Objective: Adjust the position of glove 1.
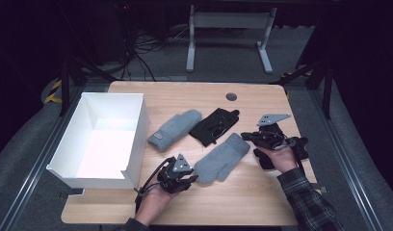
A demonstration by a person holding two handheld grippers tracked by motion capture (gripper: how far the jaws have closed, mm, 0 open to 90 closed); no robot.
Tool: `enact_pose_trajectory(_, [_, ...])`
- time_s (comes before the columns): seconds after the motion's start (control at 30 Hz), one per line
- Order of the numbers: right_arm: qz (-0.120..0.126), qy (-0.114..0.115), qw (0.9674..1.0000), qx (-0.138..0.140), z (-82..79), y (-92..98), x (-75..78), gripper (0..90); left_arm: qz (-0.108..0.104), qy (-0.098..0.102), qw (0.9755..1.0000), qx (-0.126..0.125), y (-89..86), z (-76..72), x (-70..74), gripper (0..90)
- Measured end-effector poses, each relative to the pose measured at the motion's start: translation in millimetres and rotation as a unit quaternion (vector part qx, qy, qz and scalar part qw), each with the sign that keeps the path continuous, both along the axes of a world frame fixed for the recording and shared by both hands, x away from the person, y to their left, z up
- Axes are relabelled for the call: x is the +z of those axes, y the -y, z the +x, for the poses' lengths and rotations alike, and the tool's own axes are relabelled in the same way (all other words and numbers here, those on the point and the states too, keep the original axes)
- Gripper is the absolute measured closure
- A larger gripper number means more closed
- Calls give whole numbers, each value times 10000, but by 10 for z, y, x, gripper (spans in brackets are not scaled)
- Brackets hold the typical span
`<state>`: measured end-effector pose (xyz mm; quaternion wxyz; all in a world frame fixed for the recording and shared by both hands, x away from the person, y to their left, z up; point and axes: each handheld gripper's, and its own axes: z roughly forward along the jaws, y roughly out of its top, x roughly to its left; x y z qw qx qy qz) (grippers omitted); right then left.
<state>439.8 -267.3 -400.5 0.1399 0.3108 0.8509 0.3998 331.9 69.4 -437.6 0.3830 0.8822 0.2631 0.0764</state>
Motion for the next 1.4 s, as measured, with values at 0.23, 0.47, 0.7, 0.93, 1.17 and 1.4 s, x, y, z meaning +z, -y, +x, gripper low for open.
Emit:
enact_pose_trajectory(0.23, [-324, -325, 9988, -168, 214, 136, -252, 900, 11, 25, 9998, -177, 217, 41, 0, 900])
enact_pose_trajectory(0.47, [-585, -504, 9970, -30, 195, 71, -357, 900, 246, -47, 9996, -90, 249, 120, -79, 900])
enact_pose_trajectory(0.7, [-548, -598, 9965, 208, -5, 106, -341, 900, 361, -133, 9992, 94, 121, 185, -105, 900])
enact_pose_trajectory(0.93, [-624, -692, 9944, 489, -261, 107, -363, 900, 463, -99, 9987, 205, 60, 264, -115, 900])
enact_pose_trajectory(1.17, [-563, -731, 9927, 773, -488, 128, -389, 900, 462, -92, 9983, 340, 68, 389, -112, 900])
enact_pose_trajectory(1.4, [-519, -826, 9892, 1096, -673, 65, -410, 900, 397, -193, 9981, 423, 94, 514, -125, 900])
